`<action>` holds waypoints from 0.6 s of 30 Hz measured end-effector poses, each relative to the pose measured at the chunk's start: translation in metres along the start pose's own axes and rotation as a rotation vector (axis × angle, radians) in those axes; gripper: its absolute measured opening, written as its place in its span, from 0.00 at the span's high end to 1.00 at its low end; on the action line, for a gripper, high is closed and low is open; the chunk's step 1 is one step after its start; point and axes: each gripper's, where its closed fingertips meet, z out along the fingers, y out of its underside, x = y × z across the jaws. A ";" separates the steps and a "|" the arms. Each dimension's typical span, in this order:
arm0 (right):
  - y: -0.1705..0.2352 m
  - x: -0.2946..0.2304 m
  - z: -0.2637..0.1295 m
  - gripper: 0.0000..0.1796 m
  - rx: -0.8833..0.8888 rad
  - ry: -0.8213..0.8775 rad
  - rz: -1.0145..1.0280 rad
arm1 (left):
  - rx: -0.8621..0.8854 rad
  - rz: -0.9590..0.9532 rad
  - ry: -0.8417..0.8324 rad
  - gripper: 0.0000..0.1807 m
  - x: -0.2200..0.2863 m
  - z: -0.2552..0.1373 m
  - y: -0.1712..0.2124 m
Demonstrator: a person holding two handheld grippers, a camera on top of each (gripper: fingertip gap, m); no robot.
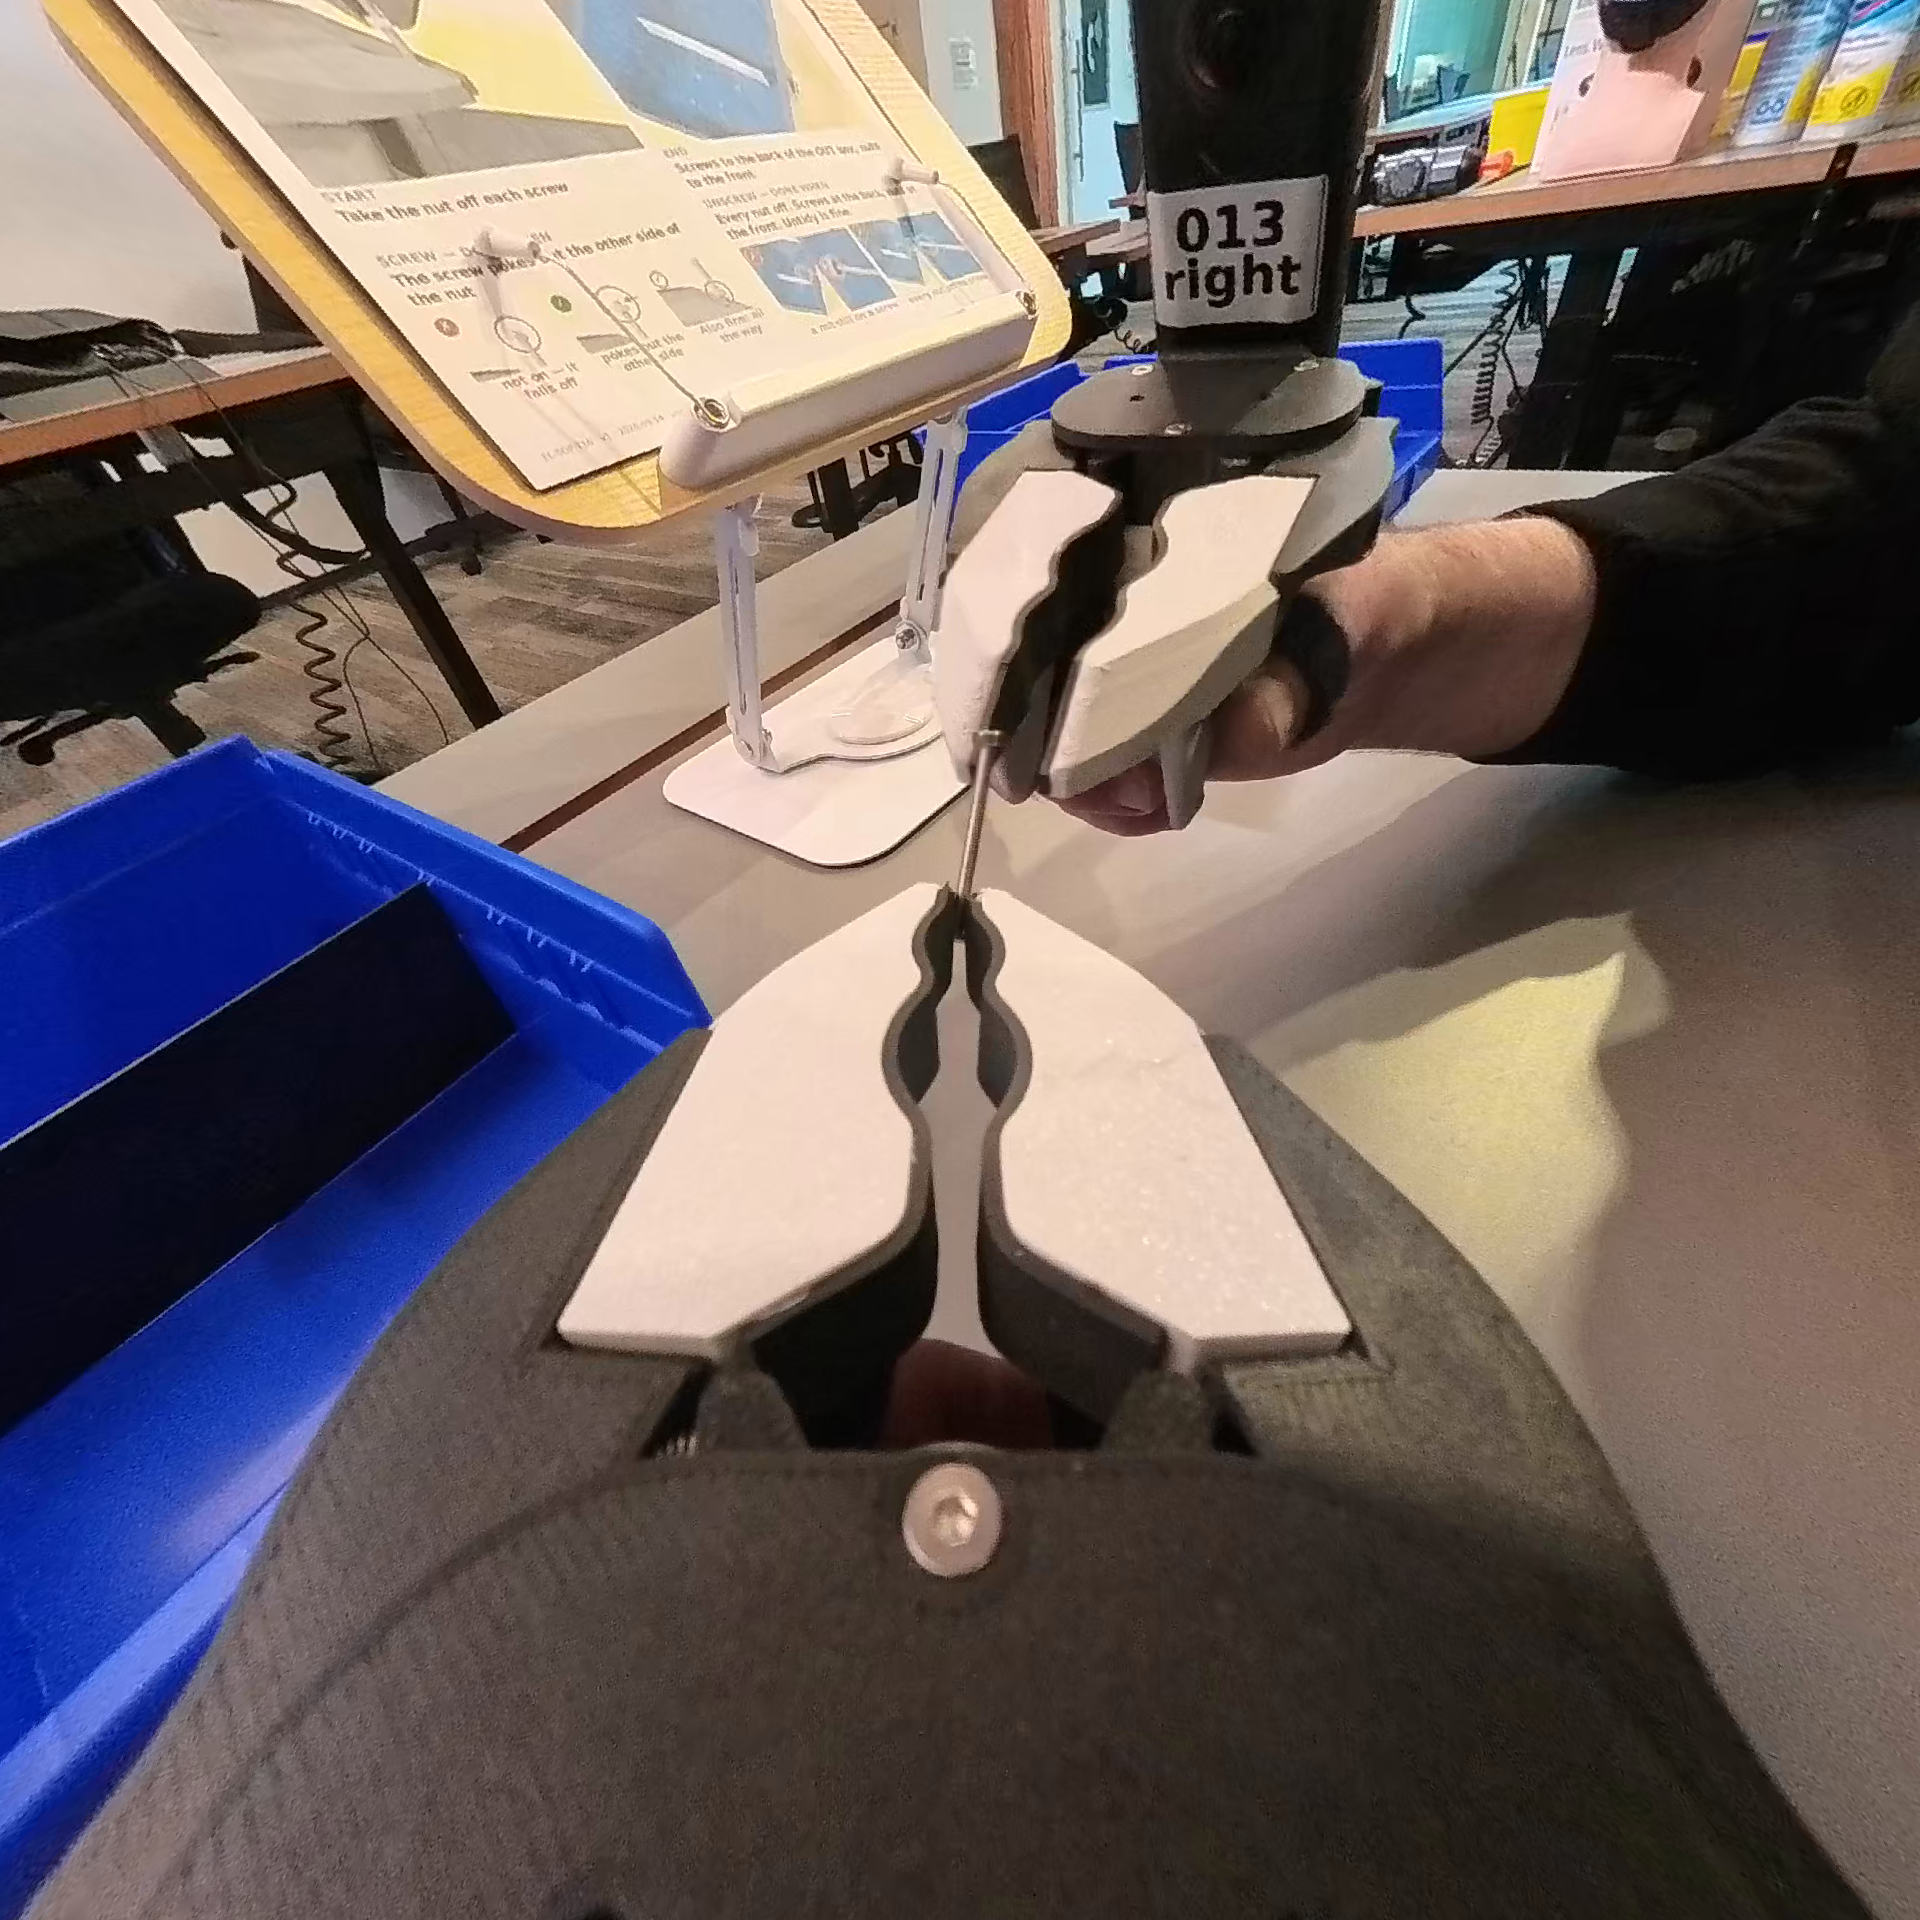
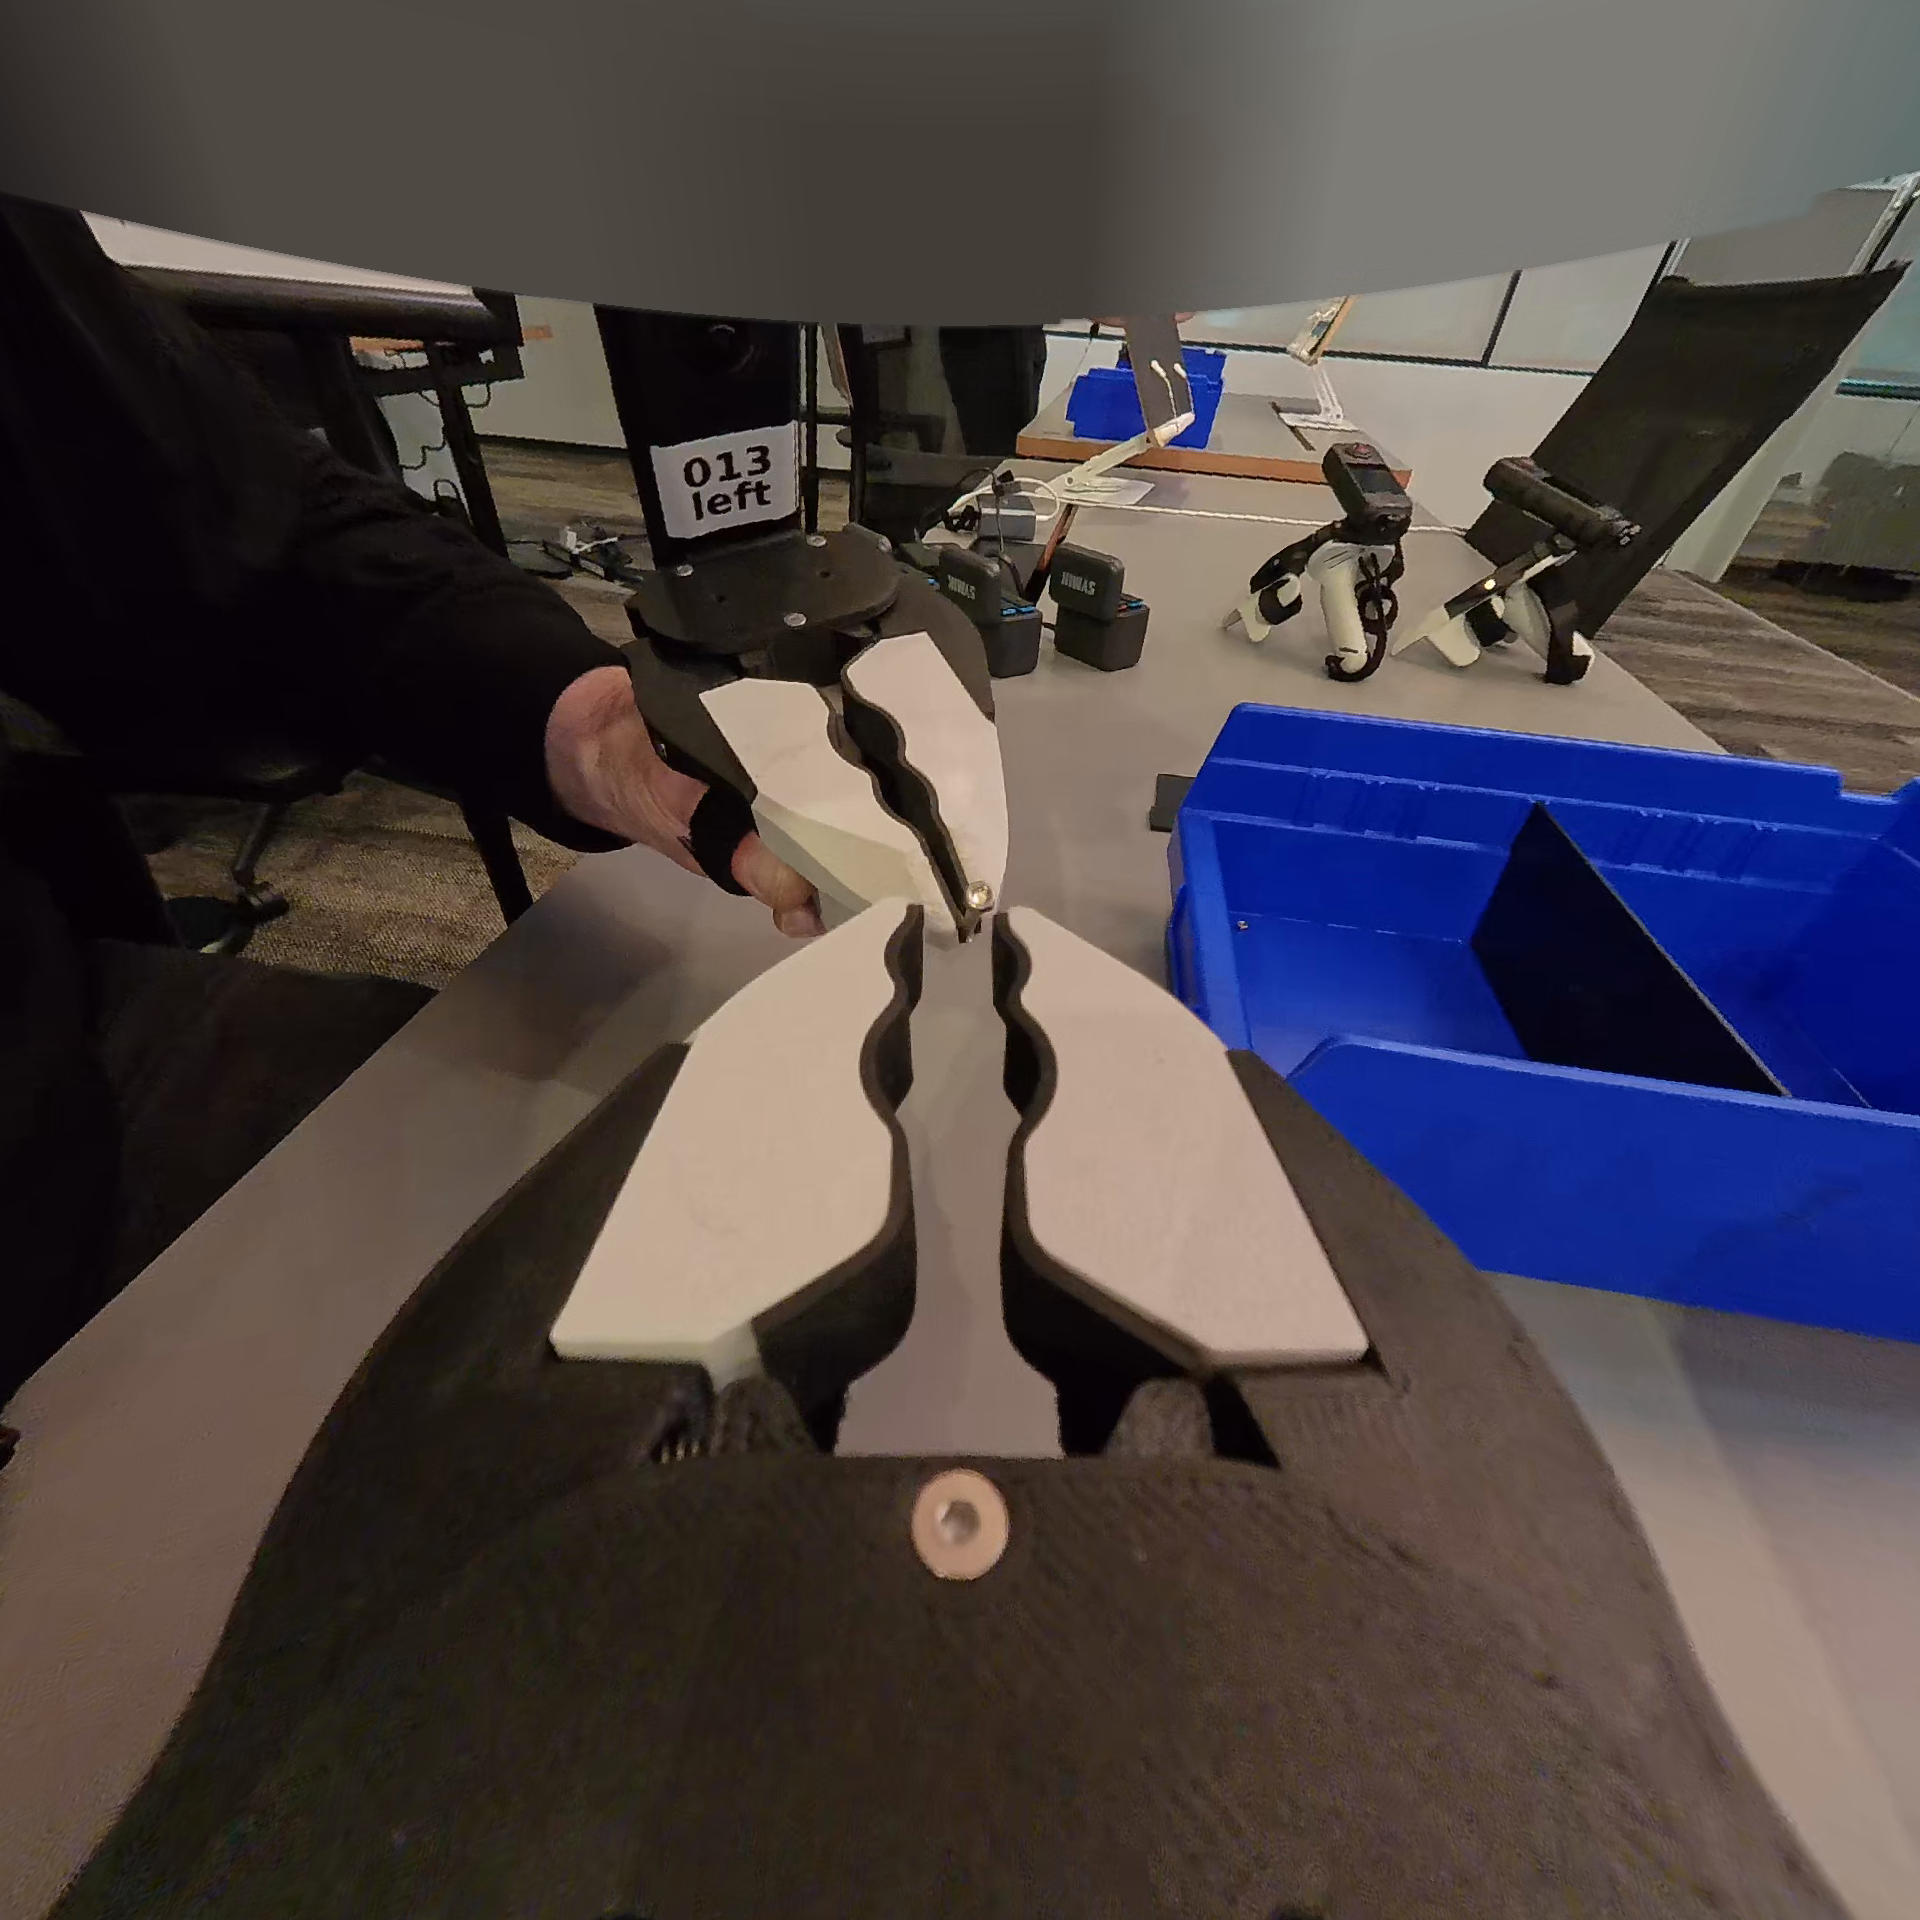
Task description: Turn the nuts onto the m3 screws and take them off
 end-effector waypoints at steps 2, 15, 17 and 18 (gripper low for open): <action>-0.003 0.002 -0.001 0.91 0.014 0.014 -0.003 | -0.001 -0.001 0.002 1.00 0.000 0.000 0.000; -0.003 -0.004 0.000 0.91 -0.010 0.008 -0.055 | 0.001 0.006 0.000 1.00 0.001 0.000 -0.002; -0.002 -0.005 -0.001 0.93 -0.013 0.006 -0.058 | 0.002 0.003 0.000 1.00 0.001 0.001 -0.002; -0.001 -0.005 -0.001 0.93 -0.016 0.005 -0.058 | 0.002 0.001 0.002 1.00 0.002 0.001 -0.002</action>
